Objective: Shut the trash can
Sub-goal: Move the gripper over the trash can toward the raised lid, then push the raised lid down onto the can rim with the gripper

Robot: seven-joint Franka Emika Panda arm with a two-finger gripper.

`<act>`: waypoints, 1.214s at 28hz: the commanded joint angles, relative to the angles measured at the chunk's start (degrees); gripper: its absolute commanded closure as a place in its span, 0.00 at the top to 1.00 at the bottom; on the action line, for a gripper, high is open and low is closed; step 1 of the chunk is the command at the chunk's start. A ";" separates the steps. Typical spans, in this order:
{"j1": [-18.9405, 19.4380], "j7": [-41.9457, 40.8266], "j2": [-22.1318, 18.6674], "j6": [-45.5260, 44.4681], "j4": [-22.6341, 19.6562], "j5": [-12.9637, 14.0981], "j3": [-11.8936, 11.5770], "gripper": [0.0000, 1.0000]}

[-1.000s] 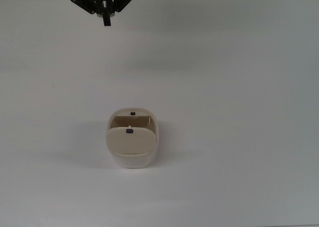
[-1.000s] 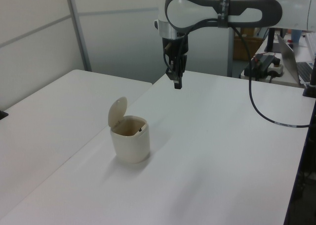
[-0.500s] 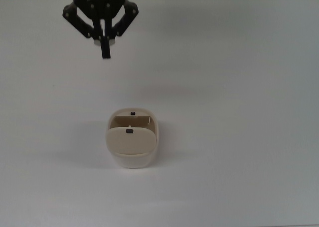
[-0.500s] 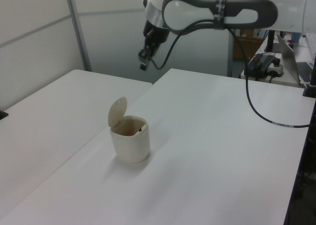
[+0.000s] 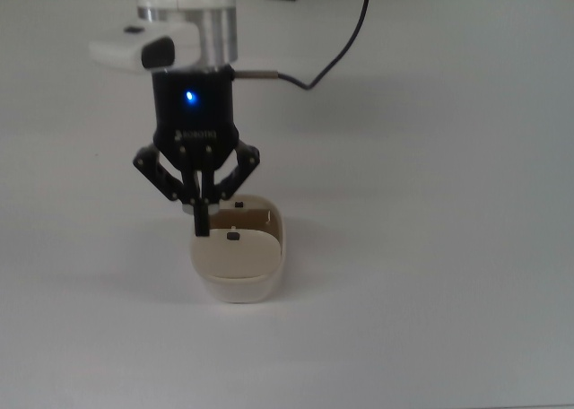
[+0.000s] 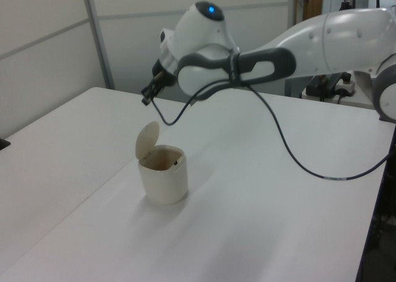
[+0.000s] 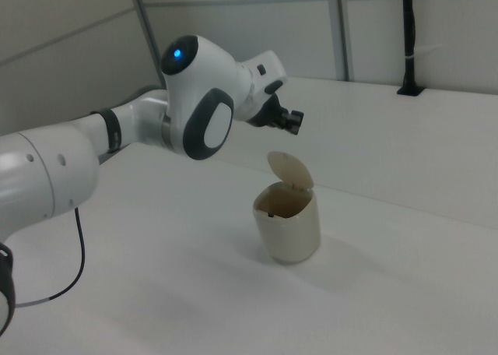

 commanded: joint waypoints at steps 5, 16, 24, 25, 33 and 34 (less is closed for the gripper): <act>0.88 1.78 2.29 0.19 0.42 1.40 0.88 0.00; 0.88 1.87 2.12 -12.73 0.42 1.22 1.32 0.00; 0.79 1.78 2.29 -17.92 -0.01 0.70 1.05 0.00; 0.88 1.78 2.55 -18.18 -0.28 0.61 1.05 0.00; 1.06 2.05 5.63 -20.03 -1.42 0.43 1.05 0.00; 1.06 2.22 5.81 -20.03 -1.42 0.43 1.05 0.00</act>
